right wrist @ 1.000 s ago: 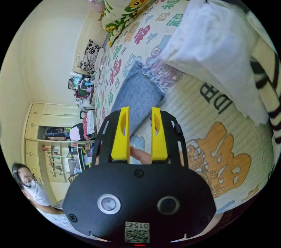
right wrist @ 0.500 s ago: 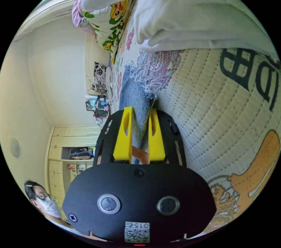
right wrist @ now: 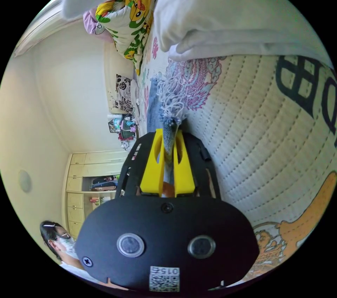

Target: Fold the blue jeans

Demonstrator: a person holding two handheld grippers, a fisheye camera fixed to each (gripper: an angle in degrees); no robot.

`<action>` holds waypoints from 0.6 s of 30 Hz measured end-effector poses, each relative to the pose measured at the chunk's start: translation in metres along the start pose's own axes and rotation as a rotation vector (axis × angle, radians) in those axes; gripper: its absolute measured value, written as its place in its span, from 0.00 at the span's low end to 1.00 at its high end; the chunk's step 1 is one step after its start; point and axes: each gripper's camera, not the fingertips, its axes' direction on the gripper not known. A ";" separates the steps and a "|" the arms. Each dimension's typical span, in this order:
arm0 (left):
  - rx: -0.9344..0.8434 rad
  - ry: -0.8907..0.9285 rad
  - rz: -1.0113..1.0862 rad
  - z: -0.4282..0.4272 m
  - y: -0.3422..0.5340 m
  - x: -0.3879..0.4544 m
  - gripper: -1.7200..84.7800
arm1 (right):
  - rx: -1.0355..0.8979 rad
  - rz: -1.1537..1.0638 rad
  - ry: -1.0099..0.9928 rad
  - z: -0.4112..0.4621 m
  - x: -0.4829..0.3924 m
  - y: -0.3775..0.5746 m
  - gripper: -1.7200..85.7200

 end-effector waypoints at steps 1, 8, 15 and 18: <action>0.021 -0.007 0.007 0.002 0.001 -0.001 0.22 | -0.001 0.002 0.000 0.000 -0.001 0.001 0.07; 0.055 0.055 -0.088 0.049 -0.020 -0.033 0.14 | -0.047 -0.058 0.070 -0.004 -0.035 0.009 0.05; -0.068 0.018 0.071 0.008 -0.029 0.005 0.09 | -0.151 -0.169 0.161 -0.041 -0.096 0.044 0.04; -0.135 0.016 0.052 -0.031 -0.018 0.000 0.09 | -0.197 -0.176 0.244 -0.082 -0.097 0.076 0.03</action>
